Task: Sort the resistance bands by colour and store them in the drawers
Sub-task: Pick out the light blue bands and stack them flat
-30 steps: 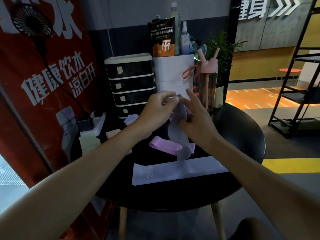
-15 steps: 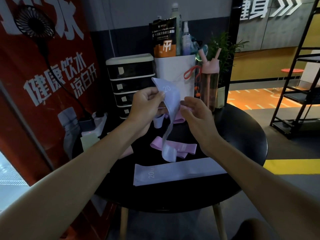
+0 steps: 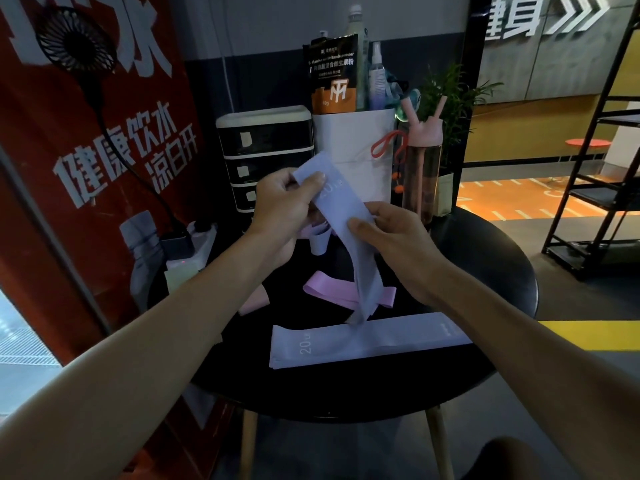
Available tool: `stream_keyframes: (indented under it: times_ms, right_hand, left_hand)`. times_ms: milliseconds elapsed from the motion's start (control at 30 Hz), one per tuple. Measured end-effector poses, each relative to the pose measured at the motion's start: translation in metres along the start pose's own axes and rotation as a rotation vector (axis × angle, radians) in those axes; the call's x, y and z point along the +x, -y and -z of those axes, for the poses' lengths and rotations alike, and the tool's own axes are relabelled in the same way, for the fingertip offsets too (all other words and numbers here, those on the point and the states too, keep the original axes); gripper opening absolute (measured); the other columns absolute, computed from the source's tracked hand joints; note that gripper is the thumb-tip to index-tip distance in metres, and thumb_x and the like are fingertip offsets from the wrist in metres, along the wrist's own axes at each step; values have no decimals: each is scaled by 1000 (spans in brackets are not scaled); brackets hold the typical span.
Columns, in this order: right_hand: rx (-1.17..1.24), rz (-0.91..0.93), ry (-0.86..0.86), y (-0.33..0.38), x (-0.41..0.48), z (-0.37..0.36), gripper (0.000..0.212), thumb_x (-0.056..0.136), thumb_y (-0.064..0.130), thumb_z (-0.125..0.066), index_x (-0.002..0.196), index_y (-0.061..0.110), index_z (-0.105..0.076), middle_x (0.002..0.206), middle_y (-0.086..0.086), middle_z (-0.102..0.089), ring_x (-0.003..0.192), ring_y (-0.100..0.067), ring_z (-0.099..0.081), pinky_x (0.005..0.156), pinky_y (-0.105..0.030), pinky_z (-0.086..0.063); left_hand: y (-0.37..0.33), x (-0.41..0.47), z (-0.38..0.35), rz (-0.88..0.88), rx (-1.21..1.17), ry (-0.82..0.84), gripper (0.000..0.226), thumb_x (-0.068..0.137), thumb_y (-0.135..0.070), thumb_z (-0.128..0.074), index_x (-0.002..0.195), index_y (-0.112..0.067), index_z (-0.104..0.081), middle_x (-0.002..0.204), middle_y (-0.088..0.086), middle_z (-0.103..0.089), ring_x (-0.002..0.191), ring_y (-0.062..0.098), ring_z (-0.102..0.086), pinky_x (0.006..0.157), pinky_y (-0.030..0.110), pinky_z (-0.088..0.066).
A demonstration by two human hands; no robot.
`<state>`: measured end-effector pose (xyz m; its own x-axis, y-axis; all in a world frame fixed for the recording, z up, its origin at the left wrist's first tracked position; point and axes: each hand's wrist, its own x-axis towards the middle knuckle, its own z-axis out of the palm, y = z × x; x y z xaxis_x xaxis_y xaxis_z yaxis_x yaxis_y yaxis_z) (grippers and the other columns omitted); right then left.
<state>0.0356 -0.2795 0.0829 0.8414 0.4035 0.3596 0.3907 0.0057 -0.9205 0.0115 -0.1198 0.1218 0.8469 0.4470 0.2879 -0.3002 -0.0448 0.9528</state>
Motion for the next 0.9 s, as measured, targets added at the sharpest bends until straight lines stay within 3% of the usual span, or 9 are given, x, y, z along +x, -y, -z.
stream_keyframes:
  times_ms: [100, 167, 333, 533, 633, 767, 900]
  right_hand:
    - [26, -74, 97, -10, -4, 5, 21, 95, 20, -61, 102, 2, -68, 83, -2, -69, 76, -16, -63, 69, -26, -52]
    - [37, -126, 140, -16, -8, 11, 18, 94, 17, -62, 103, 4, -69, 87, -1, -71, 79, -12, -65, 71, -21, -54]
    - [60, -170, 144, -27, -18, 36, 20, 92, 14, -64, 110, 9, -69, 101, -1, -74, 92, -13, -70, 77, -23, -56]
    - [3, -244, 95, -39, -27, 76, 34, 73, 24, -73, 106, 16, -70, 100, -6, -73, 96, -22, -68, 84, -36, -53]
    - [-112, -223, 111, -47, -35, 96, 20, 80, 16, -71, 100, 17, -70, 90, -3, -73, 87, -21, -66, 74, -32, -50]
    - [-399, -101, 175, -52, -43, 110, 19, 87, 1, -66, 87, 19, -72, 83, 6, -72, 78, -1, -66, 66, -13, -49]
    - [-583, -74, 262, -59, -46, 113, 19, 88, 5, -67, 85, 23, -72, 89, 9, -71, 82, 5, -63, 68, -8, -47]
  left_hand:
    - [-2, 3, 7, -20, -28, -71, 19, 97, -8, -60, 109, 7, -63, 105, 24, -70, 96, 32, -71, 80, 43, -62]
    - [-4, 3, 14, -25, -69, -109, 15, 97, -7, -60, 107, 4, -63, 103, 20, -70, 91, 27, -71, 77, 39, -62]
    - [-2, -2, 35, -32, -104, -183, 4, 99, -7, -57, 97, -4, -59, 99, 13, -66, 90, 21, -70, 70, 27, -58]
    - [19, -27, 59, 21, -159, -237, 16, 99, -8, -57, 83, -9, -56, 89, 10, -66, 80, 16, -69, 72, 29, -59]
    - [39, -46, 66, 94, -141, -221, 21, 99, -9, -59, 78, -7, -55, 89, 15, -66, 79, 20, -70, 75, 34, -61]
    - [73, -73, 74, 55, 193, -182, 25, 95, -17, -64, 73, -8, -59, 90, 17, -69, 88, 33, -70, 80, 44, -58]
    - [95, -97, 73, -189, 504, -143, 22, 91, -6, -66, 72, -3, -56, 78, -2, -63, 70, 3, -59, 66, 13, -45]
